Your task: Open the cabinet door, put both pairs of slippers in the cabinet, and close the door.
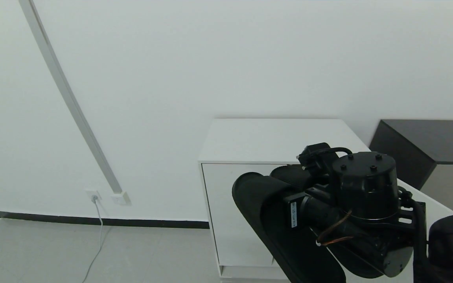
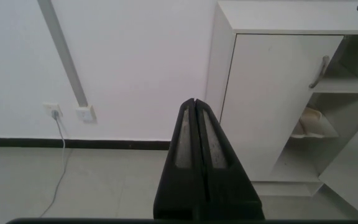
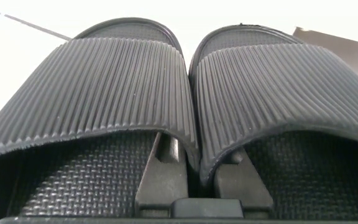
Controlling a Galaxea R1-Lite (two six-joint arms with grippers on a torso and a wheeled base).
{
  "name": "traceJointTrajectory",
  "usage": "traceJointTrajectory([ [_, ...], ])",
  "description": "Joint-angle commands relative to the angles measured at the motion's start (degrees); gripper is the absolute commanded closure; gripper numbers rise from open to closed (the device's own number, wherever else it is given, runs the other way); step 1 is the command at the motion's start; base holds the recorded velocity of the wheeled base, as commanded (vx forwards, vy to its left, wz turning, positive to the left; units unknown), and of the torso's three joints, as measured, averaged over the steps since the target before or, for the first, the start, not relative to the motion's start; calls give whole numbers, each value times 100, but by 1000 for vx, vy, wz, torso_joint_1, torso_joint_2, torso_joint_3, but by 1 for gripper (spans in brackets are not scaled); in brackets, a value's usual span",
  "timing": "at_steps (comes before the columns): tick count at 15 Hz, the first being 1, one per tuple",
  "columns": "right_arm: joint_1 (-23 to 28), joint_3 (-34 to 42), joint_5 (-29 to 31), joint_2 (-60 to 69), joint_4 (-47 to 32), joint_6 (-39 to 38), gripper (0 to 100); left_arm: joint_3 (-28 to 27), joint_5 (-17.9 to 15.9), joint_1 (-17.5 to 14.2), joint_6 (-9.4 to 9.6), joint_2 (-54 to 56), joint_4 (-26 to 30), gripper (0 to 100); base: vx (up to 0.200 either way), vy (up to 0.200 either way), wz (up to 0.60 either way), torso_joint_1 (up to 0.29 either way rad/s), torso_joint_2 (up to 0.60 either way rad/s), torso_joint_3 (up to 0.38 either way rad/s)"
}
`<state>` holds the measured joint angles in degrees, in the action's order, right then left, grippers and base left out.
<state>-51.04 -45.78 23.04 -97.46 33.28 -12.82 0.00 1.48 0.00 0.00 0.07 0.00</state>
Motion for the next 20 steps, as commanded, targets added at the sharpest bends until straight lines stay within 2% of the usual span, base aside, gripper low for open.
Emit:
traceJointTrajectory([
  [1, -11, -2, -1, -18, 3, -1, 100, 0, 2, 0, 0, -7, 0, 100, 0, 0, 0, 0, 0, 0],
  [5, -11, 42, 8, -27, 135, 17, 100, 0, 11, 0, 9, -7, 0, 100, 0, 0, 0, 0, 0, 0],
  [17, -11, 104, 16, -18, 152, 8, 100, 0, 2, 0, 9, -7, 0, 100, 0, -200, 0, 2, 1, 2],
  [20, -2, 227, 16, -36, 363, 52, 100, 0, 2, 0, 9, -7, 0, 100, 0, -200, 0, 4, -1, 2],
])
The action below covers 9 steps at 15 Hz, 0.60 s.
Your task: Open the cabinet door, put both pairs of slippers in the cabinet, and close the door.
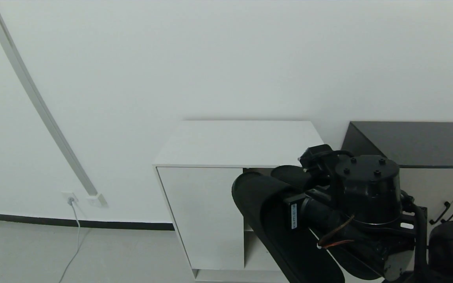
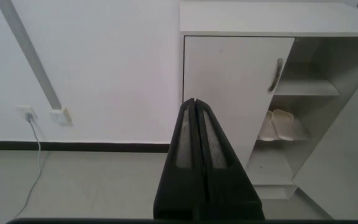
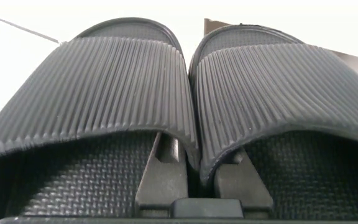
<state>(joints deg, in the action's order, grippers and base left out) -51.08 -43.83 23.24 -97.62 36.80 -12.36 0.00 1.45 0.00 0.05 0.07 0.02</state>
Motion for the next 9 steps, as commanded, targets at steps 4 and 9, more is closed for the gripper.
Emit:
traceJointTrajectory([
  [4, 1, 50, -3, -11, 46, 6, 100, 0, 4, 0, -5, -7, -2, 100, 0, 0, 0, 0, 0, 0],
  [9, 28, 111, -3, -20, 204, 6, 100, 0, 4, 0, -5, -7, -2, 100, 0, 0, 0, 0, 0, 0],
])
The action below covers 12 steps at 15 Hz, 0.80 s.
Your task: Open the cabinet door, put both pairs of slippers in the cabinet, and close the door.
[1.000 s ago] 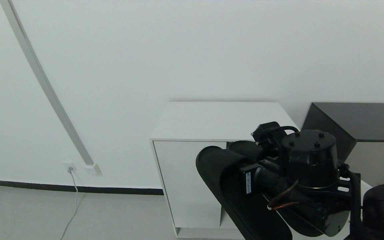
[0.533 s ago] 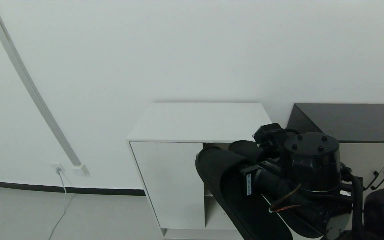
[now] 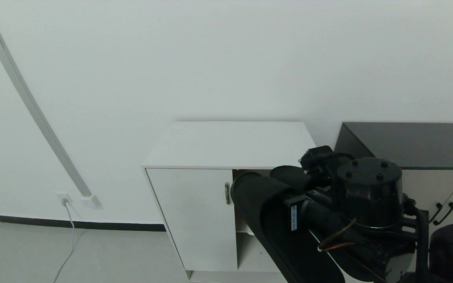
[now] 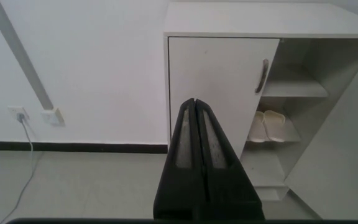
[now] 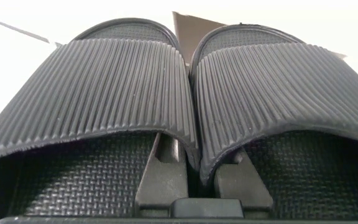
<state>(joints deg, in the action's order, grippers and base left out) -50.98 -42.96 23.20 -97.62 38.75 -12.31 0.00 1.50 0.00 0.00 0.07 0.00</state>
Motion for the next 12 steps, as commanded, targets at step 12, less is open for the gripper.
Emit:
traceJointTrajectory([
  [12, 71, 235, -44, -90, 317, 168, 100, 0, -1, 0, 0, -7, 0, 100, 0, 0, 0, 0, 0, 0],
])
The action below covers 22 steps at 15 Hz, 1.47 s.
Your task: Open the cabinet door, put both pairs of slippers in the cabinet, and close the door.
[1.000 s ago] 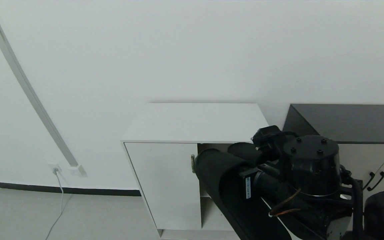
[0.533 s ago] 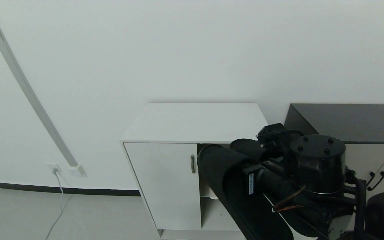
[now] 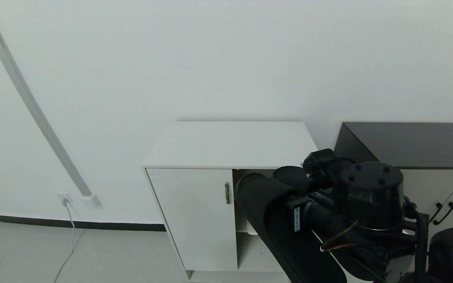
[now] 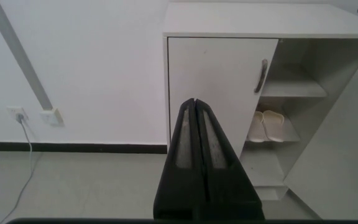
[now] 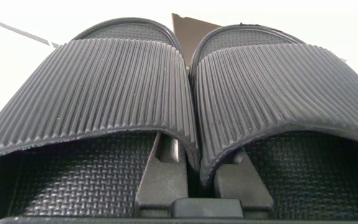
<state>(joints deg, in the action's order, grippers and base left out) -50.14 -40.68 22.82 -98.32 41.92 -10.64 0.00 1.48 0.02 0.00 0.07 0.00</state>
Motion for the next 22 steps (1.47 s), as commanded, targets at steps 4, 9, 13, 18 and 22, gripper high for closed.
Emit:
traceJointTrajectory([
  [4, -13, 16, -6, -30, 0, 10, 100, 0, 2, -2, -9, -7, 0, 100, 0, 0, 0, -75, 163, 91],
  [9, -13, 16, -6, -30, 0, 10, 100, 0, 2, -2, -9, -7, 0, 100, 0, 0, 0, -181, 437, 244],
  [13, -22, 25, -6, -30, 0, 10, 100, 0, 2, -2, -9, -7, 0, 100, 0, 0, 0, -226, 548, 317],
  [18, -31, 25, -6, -74, 0, 10, 100, 0, 2, -2, -9, -7, 0, 100, 0, 0, 0, -214, 533, 317],
  [22, -31, 25, 12, -38, 0, 10, 100, 0, 2, -2, -9, -7, 0, 100, 0, 0, 0, -182, 500, 317],
])
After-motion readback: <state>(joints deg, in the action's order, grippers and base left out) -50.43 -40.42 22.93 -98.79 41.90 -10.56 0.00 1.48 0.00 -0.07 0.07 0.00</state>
